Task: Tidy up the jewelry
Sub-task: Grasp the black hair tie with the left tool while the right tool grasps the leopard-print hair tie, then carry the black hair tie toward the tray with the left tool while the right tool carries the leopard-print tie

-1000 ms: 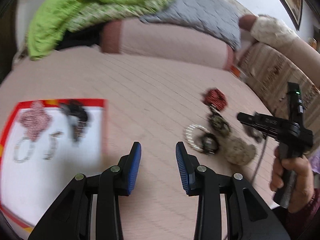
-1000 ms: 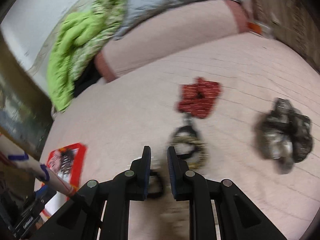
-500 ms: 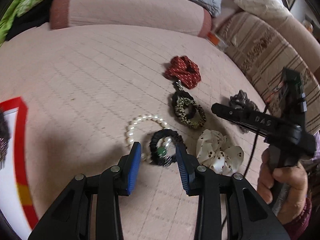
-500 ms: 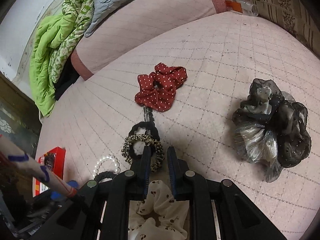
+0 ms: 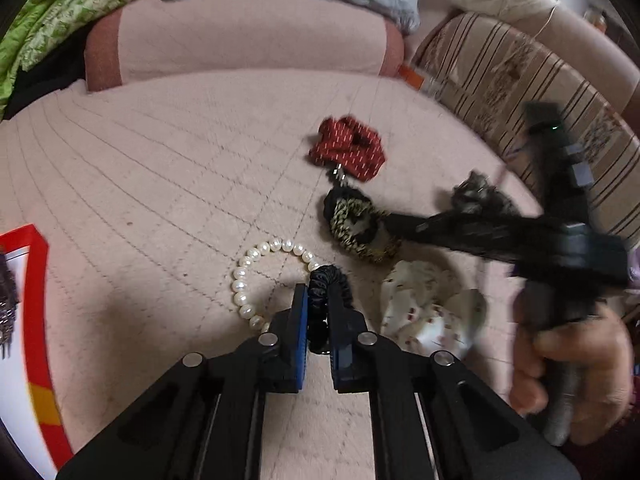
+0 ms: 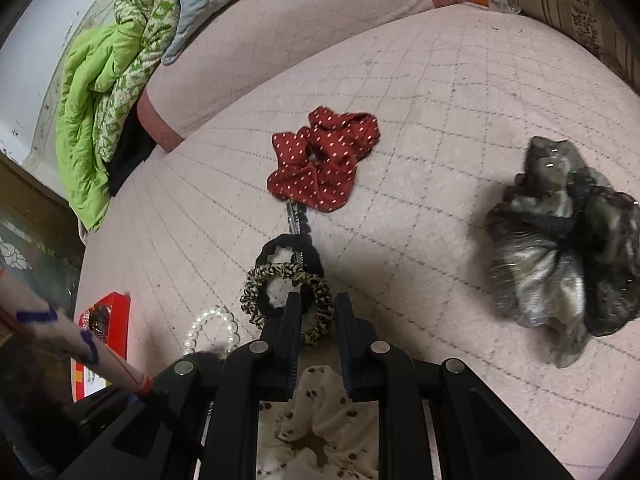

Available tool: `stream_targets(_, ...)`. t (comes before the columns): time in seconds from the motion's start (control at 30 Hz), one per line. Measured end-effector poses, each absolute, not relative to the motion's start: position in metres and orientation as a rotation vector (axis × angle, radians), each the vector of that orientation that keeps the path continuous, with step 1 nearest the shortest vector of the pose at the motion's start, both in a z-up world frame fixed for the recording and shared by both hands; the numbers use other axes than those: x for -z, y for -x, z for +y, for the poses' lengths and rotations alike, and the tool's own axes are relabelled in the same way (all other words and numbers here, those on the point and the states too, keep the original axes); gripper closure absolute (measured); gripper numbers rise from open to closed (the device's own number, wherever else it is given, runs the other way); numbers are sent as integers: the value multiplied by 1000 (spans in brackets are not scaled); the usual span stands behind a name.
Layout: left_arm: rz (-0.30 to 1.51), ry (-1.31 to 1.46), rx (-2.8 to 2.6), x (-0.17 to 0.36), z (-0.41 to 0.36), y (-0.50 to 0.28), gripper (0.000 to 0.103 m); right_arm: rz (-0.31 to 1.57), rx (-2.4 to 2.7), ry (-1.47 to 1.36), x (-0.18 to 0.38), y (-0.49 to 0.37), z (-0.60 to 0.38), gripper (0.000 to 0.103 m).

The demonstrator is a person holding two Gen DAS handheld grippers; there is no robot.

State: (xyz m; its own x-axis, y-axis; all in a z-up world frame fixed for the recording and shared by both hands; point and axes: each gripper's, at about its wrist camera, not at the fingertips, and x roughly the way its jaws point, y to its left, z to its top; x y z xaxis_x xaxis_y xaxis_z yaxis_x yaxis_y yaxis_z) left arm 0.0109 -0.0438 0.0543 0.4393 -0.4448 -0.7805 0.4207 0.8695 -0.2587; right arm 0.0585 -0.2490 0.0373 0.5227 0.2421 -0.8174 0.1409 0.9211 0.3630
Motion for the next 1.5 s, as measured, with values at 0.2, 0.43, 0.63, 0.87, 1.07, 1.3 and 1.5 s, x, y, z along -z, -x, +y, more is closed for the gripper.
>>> stream_targets(0.2,901,65,504,-79,-1,12,95,1053,12,-299,-28,-69,-229,95)
stream_targets(0.43,798,144,420,-91,60,37,95,879,-14,-318,-65,-48,-222,96)
stream_targets(0.63,710,168,381,-102,87,54,95,616,-193,-323,-114,-1,-185,96)
stream_targets(0.87,680,142,319,-99,98,67,95,591,-303,-230,-115,30,-126,96)
stream_targets(1.07,655,137,267,-95,98,74,95,611,-328,-196,-106,45,-107,96)
stream_targets(1.3,645,112,242,-91,94,81,95,605,-309,-201,-104,65,-111,96)
stream_targets(1.5,653,71,225,-90,95,88,95,605,-299,-205,-103,78,-114,96)
